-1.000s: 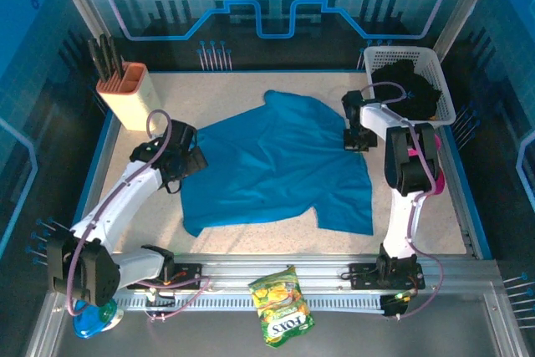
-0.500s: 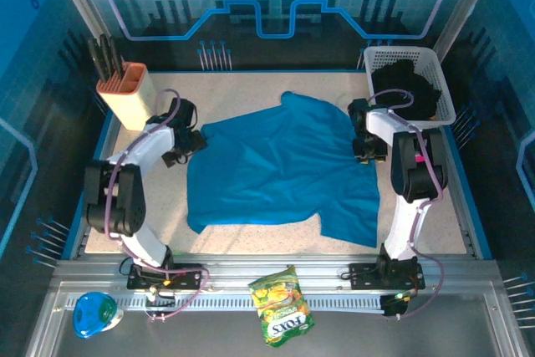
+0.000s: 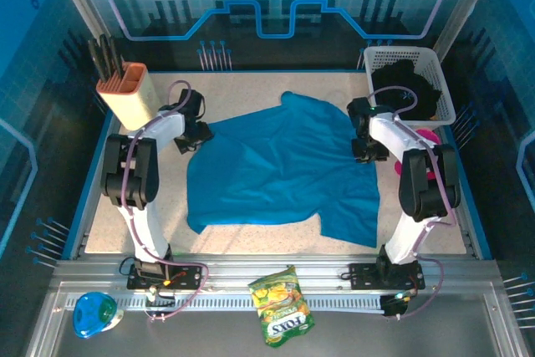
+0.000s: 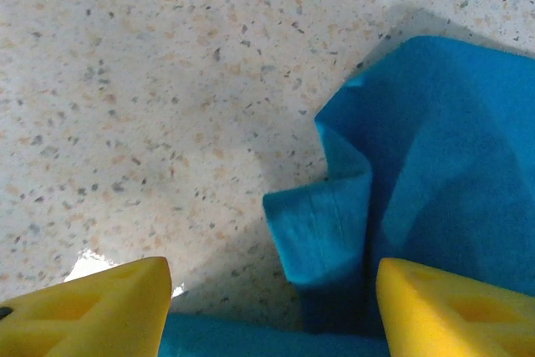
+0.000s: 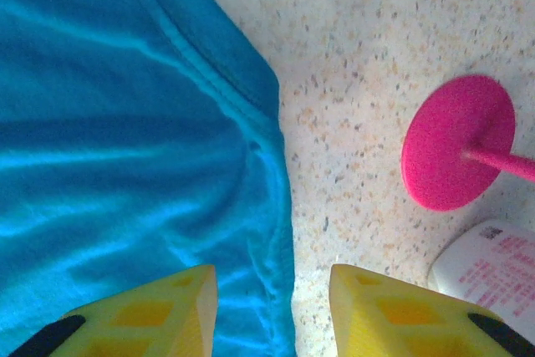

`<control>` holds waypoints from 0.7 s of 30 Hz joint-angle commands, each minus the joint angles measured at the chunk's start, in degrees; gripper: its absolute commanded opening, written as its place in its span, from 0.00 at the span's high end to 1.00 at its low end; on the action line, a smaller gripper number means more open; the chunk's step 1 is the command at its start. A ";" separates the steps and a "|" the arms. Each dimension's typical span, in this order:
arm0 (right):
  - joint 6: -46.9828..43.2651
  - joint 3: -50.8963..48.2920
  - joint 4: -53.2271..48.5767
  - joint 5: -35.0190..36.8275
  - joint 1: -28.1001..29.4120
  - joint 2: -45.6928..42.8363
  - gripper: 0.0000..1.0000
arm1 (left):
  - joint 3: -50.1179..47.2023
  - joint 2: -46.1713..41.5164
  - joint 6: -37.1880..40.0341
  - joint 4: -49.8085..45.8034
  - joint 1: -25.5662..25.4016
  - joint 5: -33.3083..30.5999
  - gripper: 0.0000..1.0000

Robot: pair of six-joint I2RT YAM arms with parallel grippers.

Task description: Fold and stack the t-shirts

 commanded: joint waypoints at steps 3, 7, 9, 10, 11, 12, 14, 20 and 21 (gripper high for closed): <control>-0.39 -2.10 -1.65 -1.64 0.70 -3.44 0.60 | 2.98 4.17 1.68 1.24 0.62 0.59 0.41; -0.23 -3.50 -1.66 -2.76 1.44 -5.21 0.61 | 4.55 6.41 2.73 2.41 0.60 -0.31 0.61; 0.00 -4.25 -1.65 -3.43 2.13 -6.11 0.61 | 5.77 7.39 3.42 2.92 0.60 -1.07 0.80; 0.21 -4.66 -1.65 -3.70 2.51 -6.55 0.61 | 6.61 7.84 3.76 3.02 0.56 -1.61 0.91; 0.39 -5.07 -1.65 -3.88 2.85 -6.96 0.61 | 7.41 8.26 4.13 3.04 0.60 -2.12 1.00; 0.65 -5.49 -1.70 -4.02 3.35 -7.41 0.61 | 8.57 8.67 4.46 2.77 0.60 -2.70 1.00; 1.00 -6.14 -1.83 -4.24 4.15 -8.22 0.61 | 10.70 9.30 5.07 1.99 0.69 -3.77 1.00; 1.61 -7.31 -1.62 -5.48 5.68 -9.55 0.61 | 18.49 9.82 8.04 -3.01 0.69 -11.48 1.00; 1.60 -7.45 -1.28 -6.11 5.85 -9.59 0.61 | 20.24 10.25 8.56 -4.19 0.69 -13.08 1.00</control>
